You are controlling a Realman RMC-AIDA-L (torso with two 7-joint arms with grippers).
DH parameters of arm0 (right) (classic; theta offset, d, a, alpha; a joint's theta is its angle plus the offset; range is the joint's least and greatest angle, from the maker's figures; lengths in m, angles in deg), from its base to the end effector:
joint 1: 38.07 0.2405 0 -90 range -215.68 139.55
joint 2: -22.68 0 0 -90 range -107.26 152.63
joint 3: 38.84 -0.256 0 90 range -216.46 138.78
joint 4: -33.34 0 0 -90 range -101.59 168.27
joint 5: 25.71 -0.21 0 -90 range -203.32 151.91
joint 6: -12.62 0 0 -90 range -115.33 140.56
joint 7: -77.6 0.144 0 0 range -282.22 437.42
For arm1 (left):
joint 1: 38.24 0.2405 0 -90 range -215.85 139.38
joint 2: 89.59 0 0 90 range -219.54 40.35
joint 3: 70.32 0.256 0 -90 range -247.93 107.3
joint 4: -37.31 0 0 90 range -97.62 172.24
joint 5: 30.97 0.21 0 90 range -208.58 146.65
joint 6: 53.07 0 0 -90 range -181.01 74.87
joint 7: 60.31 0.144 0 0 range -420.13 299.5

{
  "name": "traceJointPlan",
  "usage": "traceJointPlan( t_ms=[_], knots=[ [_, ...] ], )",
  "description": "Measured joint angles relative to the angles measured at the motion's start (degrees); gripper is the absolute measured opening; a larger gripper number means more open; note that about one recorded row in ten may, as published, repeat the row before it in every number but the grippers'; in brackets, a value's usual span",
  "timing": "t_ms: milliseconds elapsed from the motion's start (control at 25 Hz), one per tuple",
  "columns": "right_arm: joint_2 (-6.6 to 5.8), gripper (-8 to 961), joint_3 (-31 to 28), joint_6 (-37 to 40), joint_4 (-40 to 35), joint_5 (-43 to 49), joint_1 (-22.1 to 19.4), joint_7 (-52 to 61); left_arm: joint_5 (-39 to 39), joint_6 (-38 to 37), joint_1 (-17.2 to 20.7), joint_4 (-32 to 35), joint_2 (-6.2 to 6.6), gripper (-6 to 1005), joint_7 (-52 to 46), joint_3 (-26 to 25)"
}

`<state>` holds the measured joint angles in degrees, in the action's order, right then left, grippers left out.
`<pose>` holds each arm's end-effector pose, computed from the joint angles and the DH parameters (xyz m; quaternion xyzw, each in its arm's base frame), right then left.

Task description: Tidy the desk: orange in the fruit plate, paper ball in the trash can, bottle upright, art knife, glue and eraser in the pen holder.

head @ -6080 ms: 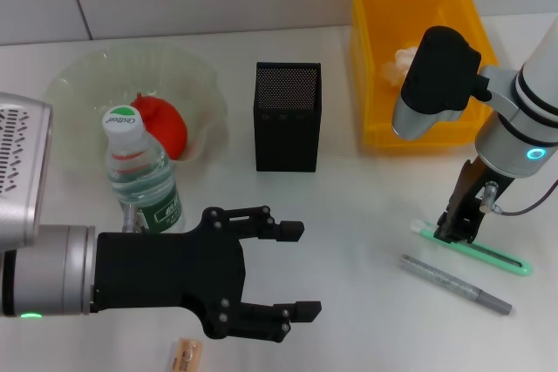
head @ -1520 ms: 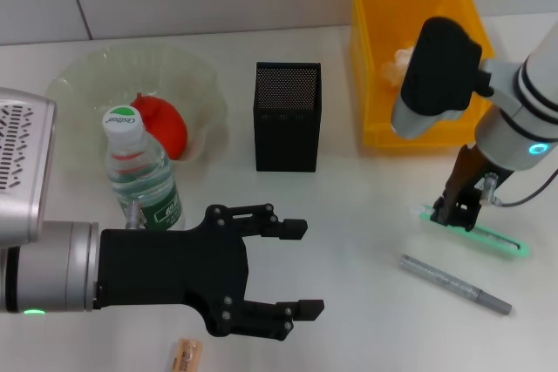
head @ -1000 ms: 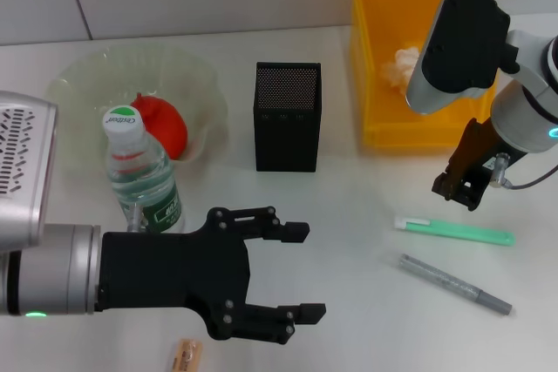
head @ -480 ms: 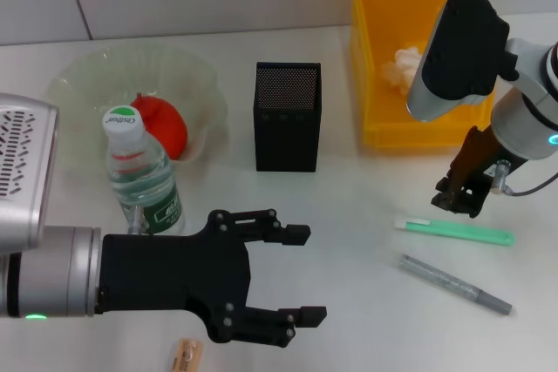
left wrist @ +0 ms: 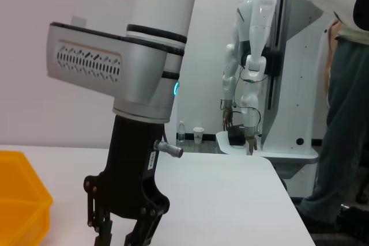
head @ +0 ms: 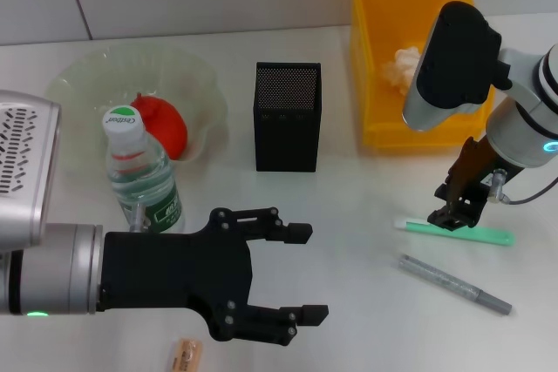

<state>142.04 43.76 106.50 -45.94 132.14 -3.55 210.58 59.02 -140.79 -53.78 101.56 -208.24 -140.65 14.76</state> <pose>0.1911 0.3469 0.0051 -0.9271 0.1896 -0.2850 0.1528 -0.1820 0.2644 -0.0383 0.9691 0.0201 0.2457 0.0084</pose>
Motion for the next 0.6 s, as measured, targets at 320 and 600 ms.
traceJointPlan(
  t_ms=[320,600],
  knots=[
    [0.0,340,0.0,-0.3,2.5,-1.5,0.2,-1.7,0.0,0.0,-0.1,0.0,0.0,814,0.0,0.0],
    [-0.14,339,-0.5,0.2,3.1,-1.6,0.3,-4.1,0.0,0.0,-0.1,0.0,0.0,814,-0.1,0.0]
  ],
)
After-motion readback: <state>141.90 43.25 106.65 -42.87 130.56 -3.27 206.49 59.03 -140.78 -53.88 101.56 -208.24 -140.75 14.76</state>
